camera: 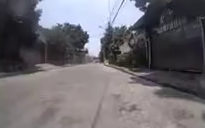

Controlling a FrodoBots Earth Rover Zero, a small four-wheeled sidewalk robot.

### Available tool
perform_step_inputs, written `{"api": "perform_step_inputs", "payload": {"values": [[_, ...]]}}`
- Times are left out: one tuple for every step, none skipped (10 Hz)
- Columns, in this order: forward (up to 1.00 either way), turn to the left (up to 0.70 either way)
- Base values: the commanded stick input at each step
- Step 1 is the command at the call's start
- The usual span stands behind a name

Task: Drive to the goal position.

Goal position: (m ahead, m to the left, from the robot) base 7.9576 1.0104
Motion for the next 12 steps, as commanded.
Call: {"api": "perform_step_inputs", "payload": {"values": [[0.85,-0.34],[0.85,-0.34],[0.85,-0.29],[0.85,-0.06],[0.85,-0.01],[0.85,0.00],[0.85,0.00],[0.85,0.00],[0.85,0.00],[0.85,0.00],[0.85,0.00],[0.85,-0.01]]}}
